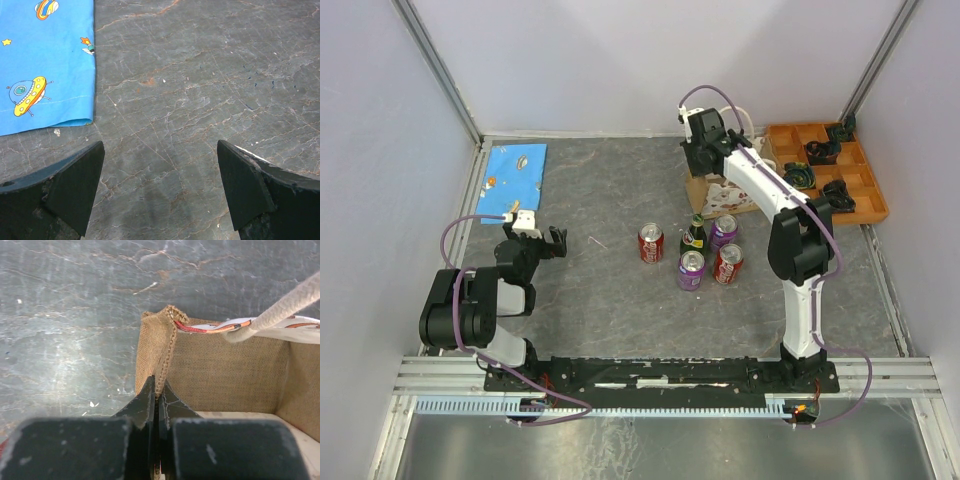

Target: Take the beverage out of the canvas bag

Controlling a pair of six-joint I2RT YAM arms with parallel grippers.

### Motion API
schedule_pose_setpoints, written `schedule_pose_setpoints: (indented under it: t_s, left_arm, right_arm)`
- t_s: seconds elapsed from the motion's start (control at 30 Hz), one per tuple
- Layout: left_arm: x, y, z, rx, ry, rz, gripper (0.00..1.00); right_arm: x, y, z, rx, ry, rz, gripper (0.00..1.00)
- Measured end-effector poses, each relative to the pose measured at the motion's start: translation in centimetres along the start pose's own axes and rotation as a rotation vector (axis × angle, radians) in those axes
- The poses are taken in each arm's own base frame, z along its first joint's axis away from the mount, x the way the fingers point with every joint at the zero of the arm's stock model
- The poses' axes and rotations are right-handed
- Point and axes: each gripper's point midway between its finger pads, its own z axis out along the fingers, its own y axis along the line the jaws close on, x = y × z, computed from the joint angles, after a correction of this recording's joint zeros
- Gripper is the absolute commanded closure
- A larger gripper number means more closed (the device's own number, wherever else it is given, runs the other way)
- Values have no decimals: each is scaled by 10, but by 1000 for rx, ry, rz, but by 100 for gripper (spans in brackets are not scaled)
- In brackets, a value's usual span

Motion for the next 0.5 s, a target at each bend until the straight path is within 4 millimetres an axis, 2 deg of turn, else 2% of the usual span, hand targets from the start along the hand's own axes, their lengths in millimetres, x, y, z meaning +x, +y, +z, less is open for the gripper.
schedule_pose_setpoints:
  t_s: [0.2,0.37,0.5]
  left_arm:
    - [0,0,0,0,0,0,1]
    - [0,0,0,0,0,0,1]
    - [0,0,0,0,0,0,1]
  right_arm:
    - [-16,25,-5,-89,-41,-29,100]
    - [-32,60,-11,-160,-83,-79,100]
    - [-30,90,-17,-208,-89,-130,95]
